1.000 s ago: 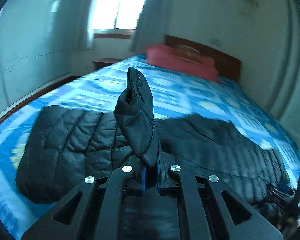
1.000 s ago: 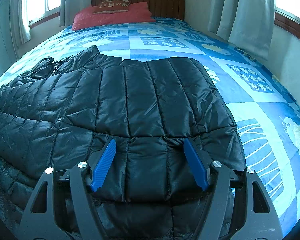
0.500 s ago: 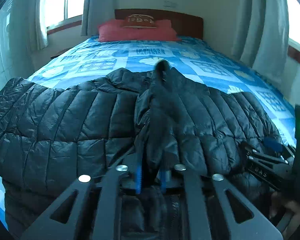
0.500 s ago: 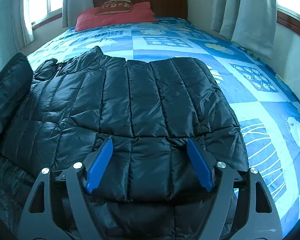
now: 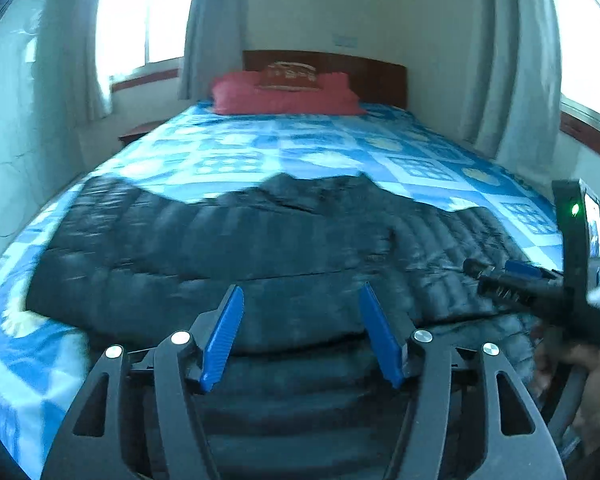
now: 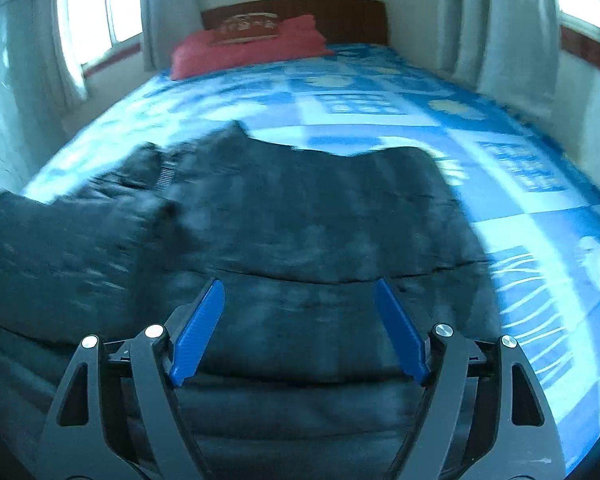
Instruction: Fold large clothes
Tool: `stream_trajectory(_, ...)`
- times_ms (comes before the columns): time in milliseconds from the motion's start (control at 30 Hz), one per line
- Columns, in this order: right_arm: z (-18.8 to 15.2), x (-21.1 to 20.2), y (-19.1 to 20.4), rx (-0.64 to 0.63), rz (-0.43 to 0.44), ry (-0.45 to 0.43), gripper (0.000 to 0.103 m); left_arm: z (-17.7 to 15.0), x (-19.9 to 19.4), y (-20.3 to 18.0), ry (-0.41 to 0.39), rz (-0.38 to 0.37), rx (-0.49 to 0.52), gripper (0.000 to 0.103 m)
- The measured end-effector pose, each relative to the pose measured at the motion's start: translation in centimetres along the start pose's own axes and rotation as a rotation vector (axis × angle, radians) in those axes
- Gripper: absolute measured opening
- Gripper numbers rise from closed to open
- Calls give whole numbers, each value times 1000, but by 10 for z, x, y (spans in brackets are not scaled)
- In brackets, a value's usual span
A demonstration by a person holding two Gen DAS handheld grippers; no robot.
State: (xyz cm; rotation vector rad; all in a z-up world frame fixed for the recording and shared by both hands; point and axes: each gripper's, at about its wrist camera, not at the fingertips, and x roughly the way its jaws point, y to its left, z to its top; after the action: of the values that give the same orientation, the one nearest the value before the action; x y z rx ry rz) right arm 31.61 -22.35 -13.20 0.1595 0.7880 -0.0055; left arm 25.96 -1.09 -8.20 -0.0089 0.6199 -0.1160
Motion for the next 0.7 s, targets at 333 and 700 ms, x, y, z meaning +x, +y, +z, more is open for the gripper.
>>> stream_trajectory(333, 1, 52, 85, -64, 108, 128, 34, -17, -17, 87, 13, 151, -97, 60)
stream_trajectory(700, 31, -6, 16, -42, -17, -45, 19, -15, -27, 136, -4, 187, -194, 60)
